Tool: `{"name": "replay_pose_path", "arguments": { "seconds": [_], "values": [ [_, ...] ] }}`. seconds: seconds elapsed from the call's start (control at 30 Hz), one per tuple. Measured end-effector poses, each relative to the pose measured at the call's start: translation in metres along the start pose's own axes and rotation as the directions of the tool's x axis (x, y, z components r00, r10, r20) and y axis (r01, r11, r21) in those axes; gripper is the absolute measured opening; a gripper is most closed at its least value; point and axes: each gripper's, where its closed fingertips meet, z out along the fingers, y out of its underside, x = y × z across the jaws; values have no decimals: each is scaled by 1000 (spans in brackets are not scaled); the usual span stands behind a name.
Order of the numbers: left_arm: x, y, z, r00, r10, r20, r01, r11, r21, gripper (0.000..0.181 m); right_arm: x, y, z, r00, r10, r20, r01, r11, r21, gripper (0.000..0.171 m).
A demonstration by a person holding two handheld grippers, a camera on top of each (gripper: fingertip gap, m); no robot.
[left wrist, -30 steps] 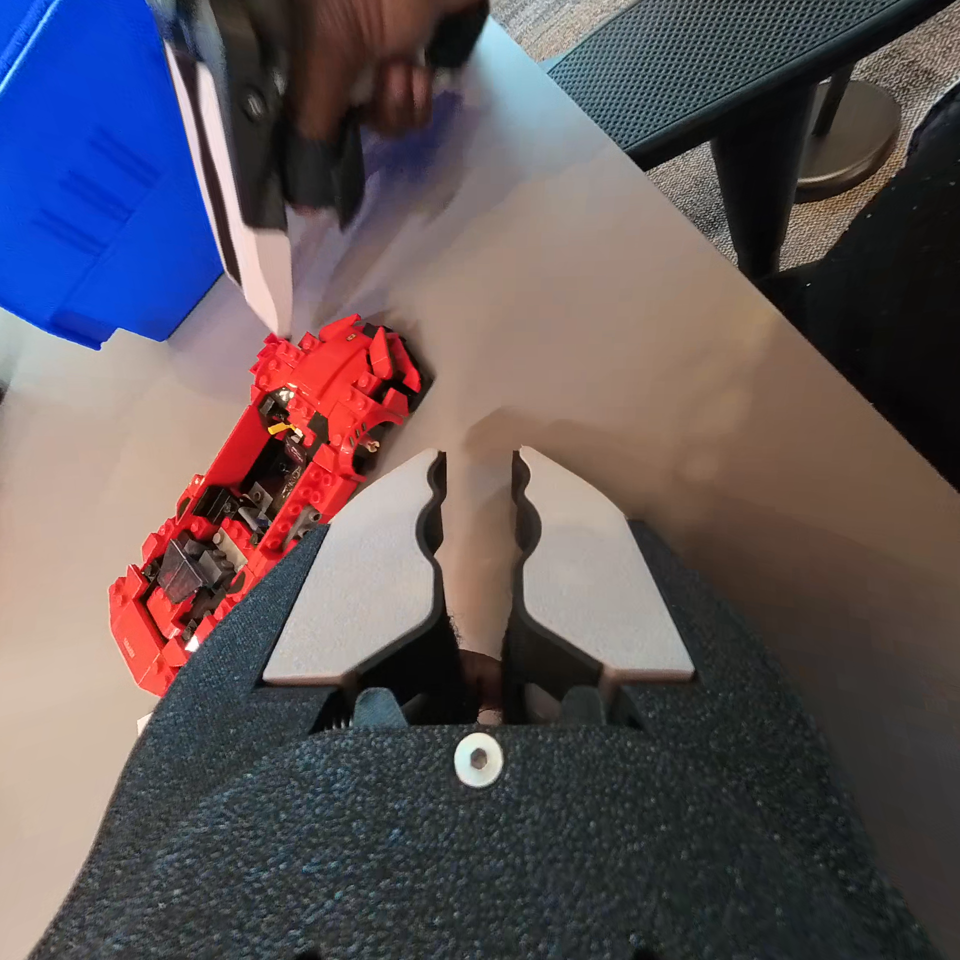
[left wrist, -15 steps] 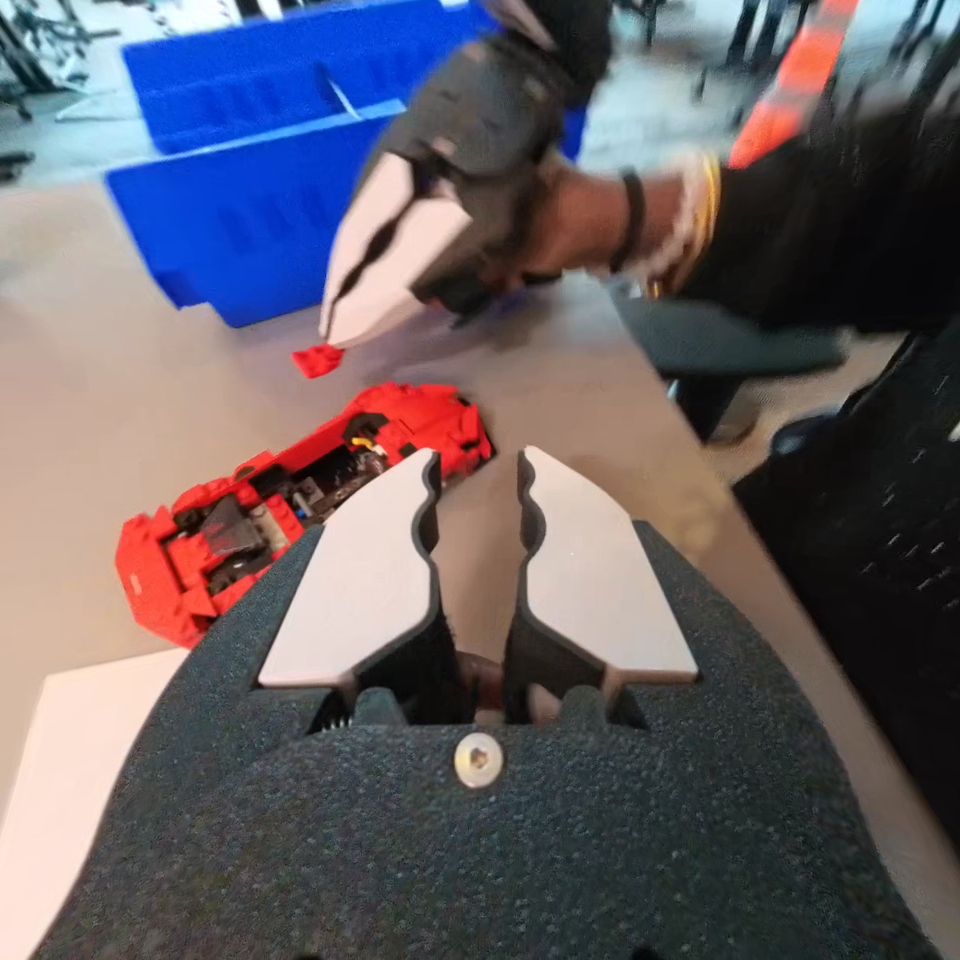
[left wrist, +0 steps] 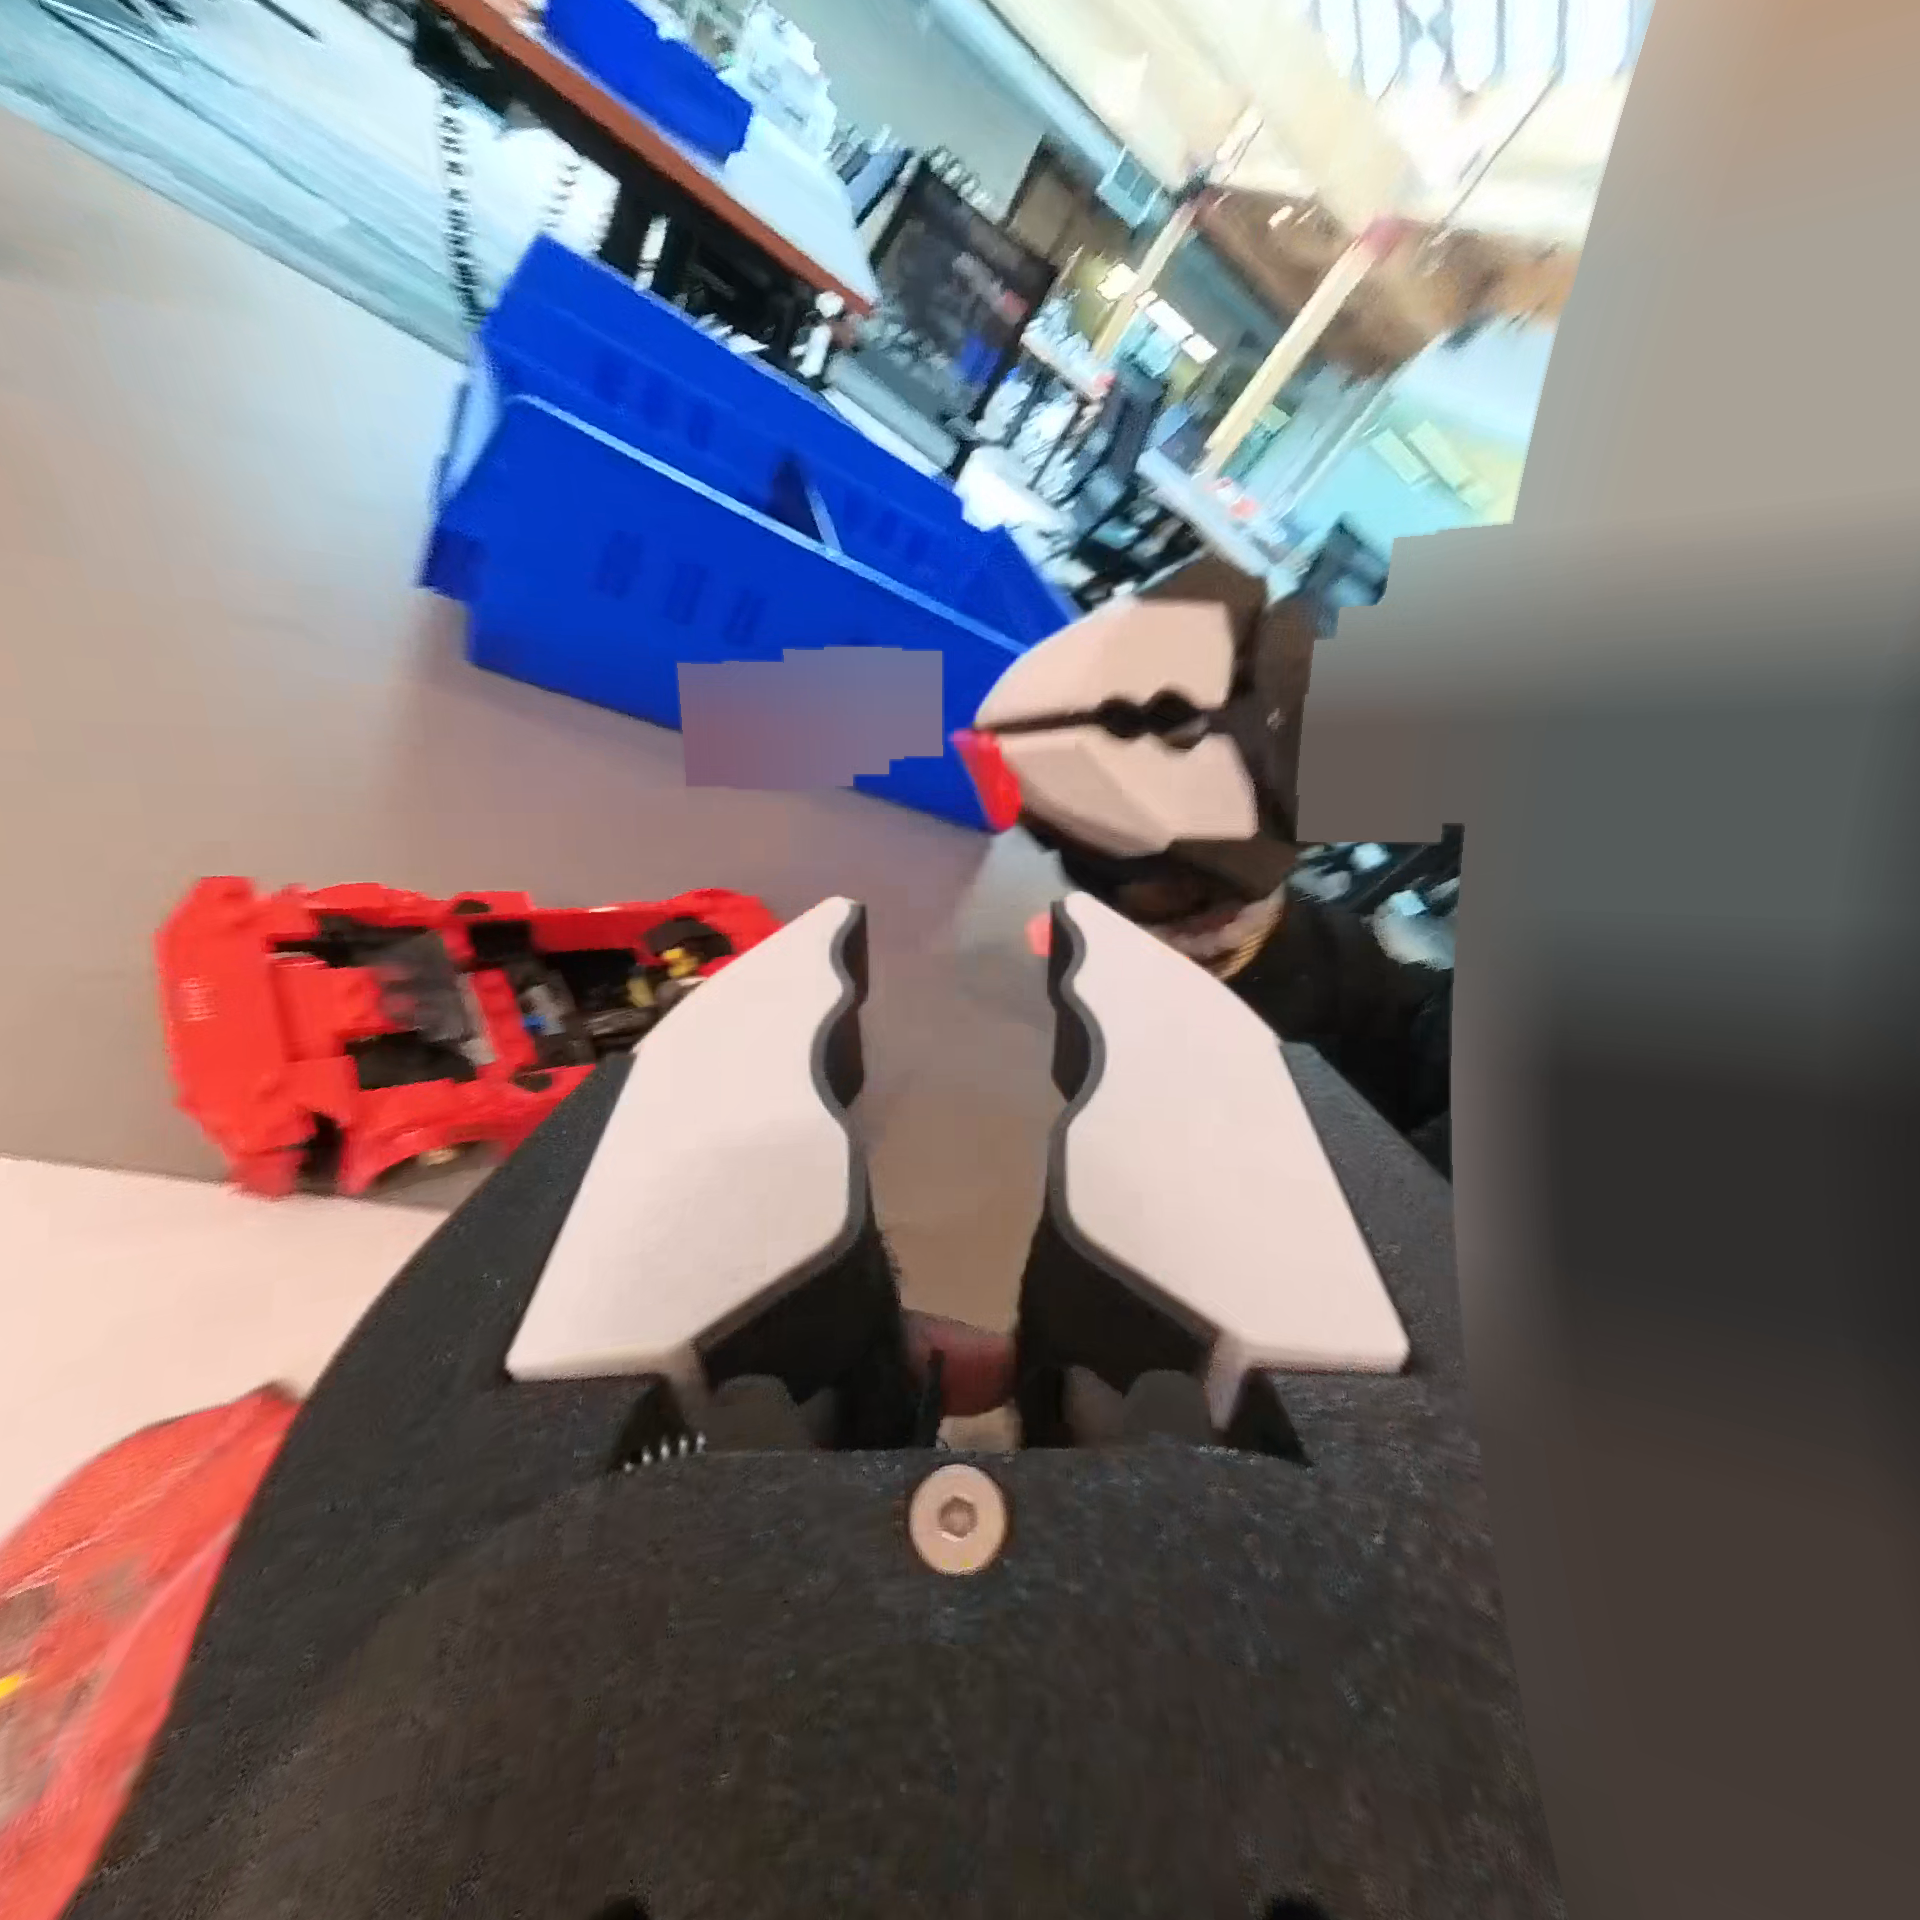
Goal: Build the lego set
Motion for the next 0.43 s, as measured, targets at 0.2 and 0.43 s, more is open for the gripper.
{"name": "replay_pose_path", "arguments": {
  "seconds": [0.2, 0.43],
  "values": [
    [18, -4, 1, 999, -12, -42, 13, 1000, 22, 28, -25, -25, 4, 985, -167, 31, 166, 985, 36, 0],
    [41, 0, -9, 882, 471, -16, -470, 881, 53, 7, -33, -49, -8, 980, 127, 152, -151, 977, 154, 0]
  ]
}}
